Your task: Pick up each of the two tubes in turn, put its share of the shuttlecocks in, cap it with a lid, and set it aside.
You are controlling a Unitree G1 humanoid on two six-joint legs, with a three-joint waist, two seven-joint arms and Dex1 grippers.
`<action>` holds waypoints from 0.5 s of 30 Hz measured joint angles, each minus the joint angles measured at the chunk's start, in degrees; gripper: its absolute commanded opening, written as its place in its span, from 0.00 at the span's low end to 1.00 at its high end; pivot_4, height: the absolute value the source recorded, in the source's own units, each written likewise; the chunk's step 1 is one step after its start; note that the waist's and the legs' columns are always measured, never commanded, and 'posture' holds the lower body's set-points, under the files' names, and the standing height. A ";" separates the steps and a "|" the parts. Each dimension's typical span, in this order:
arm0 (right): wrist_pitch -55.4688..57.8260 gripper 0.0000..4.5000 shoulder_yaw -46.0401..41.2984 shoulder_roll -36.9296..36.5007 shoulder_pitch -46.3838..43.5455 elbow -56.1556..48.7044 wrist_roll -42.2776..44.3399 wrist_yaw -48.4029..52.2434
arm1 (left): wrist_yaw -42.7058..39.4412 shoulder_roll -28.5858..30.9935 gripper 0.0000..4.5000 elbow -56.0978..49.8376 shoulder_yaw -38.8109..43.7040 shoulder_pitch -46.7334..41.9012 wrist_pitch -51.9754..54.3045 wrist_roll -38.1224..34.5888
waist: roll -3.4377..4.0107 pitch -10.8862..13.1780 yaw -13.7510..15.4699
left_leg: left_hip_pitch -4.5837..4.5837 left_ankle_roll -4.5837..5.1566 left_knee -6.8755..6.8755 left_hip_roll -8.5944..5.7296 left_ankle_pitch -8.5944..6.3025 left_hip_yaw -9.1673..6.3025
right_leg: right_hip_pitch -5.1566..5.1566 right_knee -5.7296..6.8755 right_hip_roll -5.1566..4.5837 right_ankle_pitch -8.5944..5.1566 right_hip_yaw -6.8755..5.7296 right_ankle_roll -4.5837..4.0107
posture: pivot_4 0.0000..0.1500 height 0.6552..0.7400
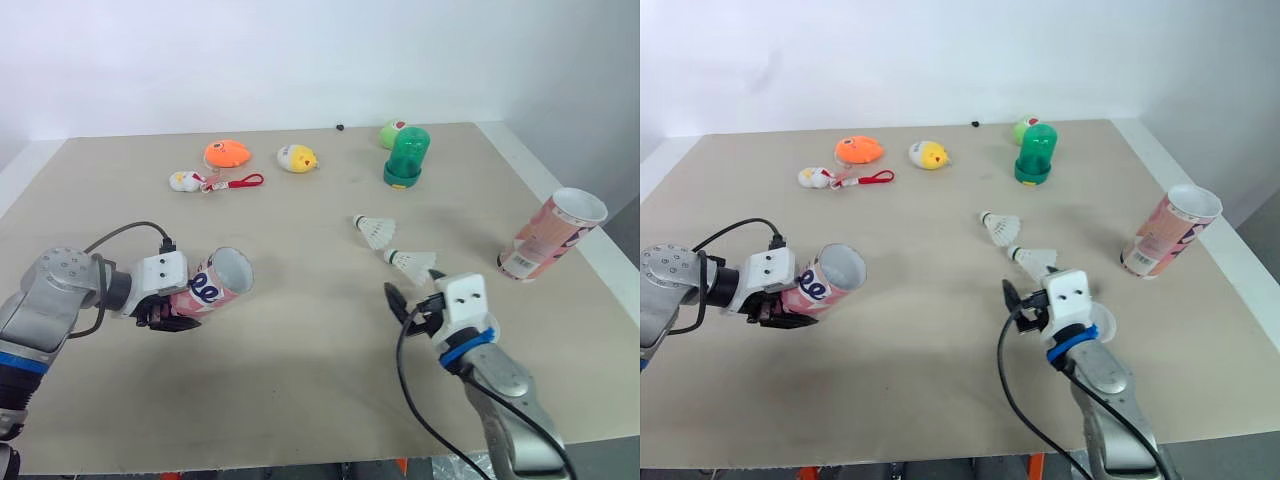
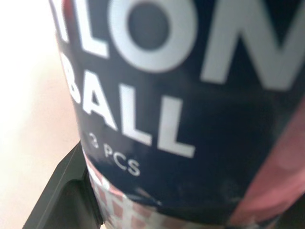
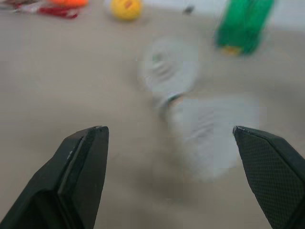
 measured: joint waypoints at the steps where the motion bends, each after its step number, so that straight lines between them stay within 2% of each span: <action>1: 0.97 0.99 0.16 0.26 -0.76 0.20 0.15 -0.25 | -0.02 -0.13 0.67 -0.01 0.02 -0.02 -0.01 0.01 | 0.01 0.00 0.00 | 0.00 0.00 0.00 0.00 0.00 0.00 | -0.02 -0.04 0.00 0.00 0.01 0.00 | 1.00 1.00; 8: 5.58 0.99 -0.06 0.99 -6.88 2.68 2.68 -0.75 | -0.06 -0.12 0.67 -1.11 0.66 0.70 0.09 -0.19 | 0.01 -0.02 0.05 | -0.14 0.00 -0.04 -0.07 0.00 -0.02 | 0.11 -0.15 -0.01 -0.10 0.01 0.12 | 1.00 1.00; 14: 6.41 0.99 -1.13 1.96 -11.86 9.22 4.71 -0.85 | 1.06 0.00 0.67 -3.19 2.24 2.84 1.16 -0.38 | 0.02 -0.02 -0.08 | -0.14 0.00 -0.06 -0.07 -0.01 -0.03 | 0.11 -0.14 0.01 -0.12 0.04 0.14 | 1.00 1.00; 15: 6.54 0.94 -1.20 2.27 -12.20 9.68 5.01 -0.97 | 1.14 0.00 0.67 -3.38 2.31 2.94 1.26 -0.39 | 0.02 -0.02 -0.08 | -0.15 0.00 -0.06 -0.06 -0.01 -0.02 | 0.11 -0.14 0.02 -0.12 0.04 0.14 | 1.00 1.00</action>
